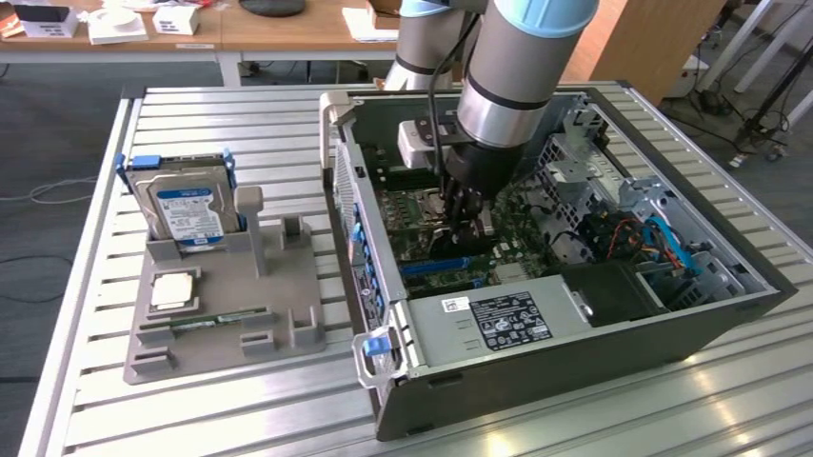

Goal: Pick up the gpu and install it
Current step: 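Insert the gpu into the slot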

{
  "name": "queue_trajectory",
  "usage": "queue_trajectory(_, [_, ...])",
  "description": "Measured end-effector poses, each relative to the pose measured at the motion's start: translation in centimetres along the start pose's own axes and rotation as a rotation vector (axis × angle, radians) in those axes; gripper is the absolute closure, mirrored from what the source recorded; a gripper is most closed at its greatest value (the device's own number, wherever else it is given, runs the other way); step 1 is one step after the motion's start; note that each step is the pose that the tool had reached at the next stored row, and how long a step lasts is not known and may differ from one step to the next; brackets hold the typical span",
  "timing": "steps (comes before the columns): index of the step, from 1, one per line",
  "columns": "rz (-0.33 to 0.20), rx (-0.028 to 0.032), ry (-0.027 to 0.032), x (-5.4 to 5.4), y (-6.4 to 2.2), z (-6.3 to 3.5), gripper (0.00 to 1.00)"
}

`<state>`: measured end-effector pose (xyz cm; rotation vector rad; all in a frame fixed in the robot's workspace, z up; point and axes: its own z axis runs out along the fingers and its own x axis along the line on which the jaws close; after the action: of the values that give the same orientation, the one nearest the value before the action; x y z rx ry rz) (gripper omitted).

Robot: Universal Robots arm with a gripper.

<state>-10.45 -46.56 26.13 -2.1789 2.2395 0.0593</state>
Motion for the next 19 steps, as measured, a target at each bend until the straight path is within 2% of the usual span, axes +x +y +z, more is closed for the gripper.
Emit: queue_trajectory(19, [-0.013, -0.0001, 0.0002, 0.01, 0.0, 0.13, 0.73])
